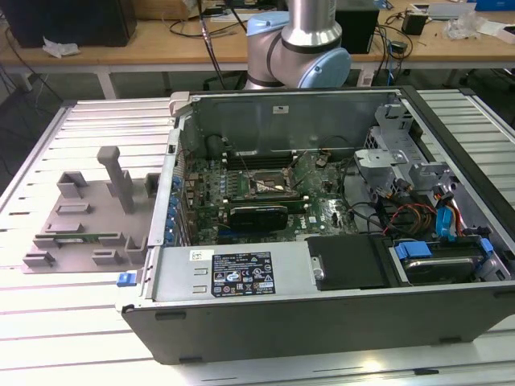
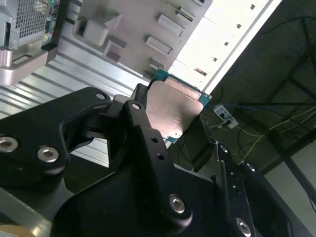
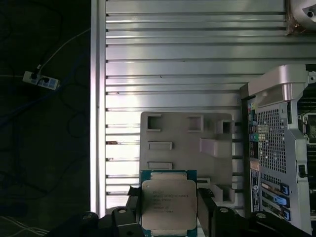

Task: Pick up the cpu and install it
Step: 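Pick up the cpu and move it towards the insertion slot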

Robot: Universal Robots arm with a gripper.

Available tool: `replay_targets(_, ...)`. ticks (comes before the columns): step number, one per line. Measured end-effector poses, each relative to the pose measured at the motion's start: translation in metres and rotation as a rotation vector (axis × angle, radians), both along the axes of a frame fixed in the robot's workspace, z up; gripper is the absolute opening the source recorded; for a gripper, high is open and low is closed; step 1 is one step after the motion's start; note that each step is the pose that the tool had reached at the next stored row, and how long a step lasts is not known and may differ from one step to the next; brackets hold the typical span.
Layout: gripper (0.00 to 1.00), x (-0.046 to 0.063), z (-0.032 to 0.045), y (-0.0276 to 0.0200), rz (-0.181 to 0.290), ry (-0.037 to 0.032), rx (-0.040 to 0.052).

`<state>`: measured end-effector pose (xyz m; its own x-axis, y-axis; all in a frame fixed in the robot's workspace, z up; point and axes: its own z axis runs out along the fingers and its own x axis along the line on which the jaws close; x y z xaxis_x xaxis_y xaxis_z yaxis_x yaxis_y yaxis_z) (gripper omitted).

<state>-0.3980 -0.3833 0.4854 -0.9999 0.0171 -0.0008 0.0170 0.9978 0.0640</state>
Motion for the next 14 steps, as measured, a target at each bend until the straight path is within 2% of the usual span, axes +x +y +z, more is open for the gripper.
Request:
replay_targets(5, 0.54, 0.032, -0.0002, 0.0, 0.0, 0.0005, 0.0002)
replay_targets(9, 0.54, 0.053, 0.0, -0.0001, 0.0, 0.0009, 0.0)
replay_targets(12, 0.54, 0.065, -0.0001, 0.0, 0.0, 0.0008, 0.0001)
replay_targets(14, 0.54, 0.078, 0.0, -0.0001, 0.0, 0.0011, 0.0)
